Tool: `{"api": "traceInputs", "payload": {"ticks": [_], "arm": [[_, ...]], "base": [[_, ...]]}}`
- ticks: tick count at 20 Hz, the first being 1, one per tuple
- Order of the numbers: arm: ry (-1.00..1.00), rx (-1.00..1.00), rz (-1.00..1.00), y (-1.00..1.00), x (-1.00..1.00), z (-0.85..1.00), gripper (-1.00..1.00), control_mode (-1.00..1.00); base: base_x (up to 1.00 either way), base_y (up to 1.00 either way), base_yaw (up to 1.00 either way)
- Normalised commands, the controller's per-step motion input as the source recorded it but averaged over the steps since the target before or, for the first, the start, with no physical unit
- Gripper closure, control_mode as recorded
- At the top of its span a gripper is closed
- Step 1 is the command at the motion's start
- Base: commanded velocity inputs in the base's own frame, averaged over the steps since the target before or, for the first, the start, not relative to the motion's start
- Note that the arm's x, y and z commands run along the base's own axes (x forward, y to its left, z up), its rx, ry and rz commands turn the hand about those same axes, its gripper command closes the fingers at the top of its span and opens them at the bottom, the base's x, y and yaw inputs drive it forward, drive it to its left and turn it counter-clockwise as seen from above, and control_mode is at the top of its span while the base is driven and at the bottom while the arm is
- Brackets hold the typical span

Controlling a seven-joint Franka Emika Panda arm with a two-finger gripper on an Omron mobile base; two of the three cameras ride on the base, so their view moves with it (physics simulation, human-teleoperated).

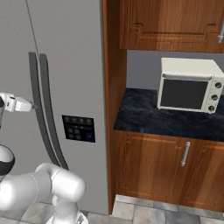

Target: Take the cupcakes from the fridge and place them on the empty tray on the dining counter.

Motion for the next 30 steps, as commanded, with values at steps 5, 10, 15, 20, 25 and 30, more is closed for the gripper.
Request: {"api": "traceInputs", "payload": {"ticks": [5,10,15,20,25,30], "arm": [[-0.1,0.0,0.0,-0.36,0.0,-0.01,-1.0,-1.0],[-0.1,0.0,0.0,-0.4,0.0,0.0,-1.0,-1.0],[-0.09,0.0,0.0,-0.26,0.0,0.0,-1.0,-1.0],[-0.03,0.0,0.0,-0.3,-0.11,0.0,1.0,-1.0],[-0.04,0.0,0.0,-0.14,-0.71,0.15,1.0,-1.0],[-0.03,0.0,0.0,-0.02,-0.99,0.22,1.0,-1.0]], "base": [[0.0,0.0,0.0],[0.0,0.0,0.0],[0.0,0.0,0.0],[0.0,0.0,0.0],[0.0,0.0,0.0],[0.0,0.0,0.0]]}}
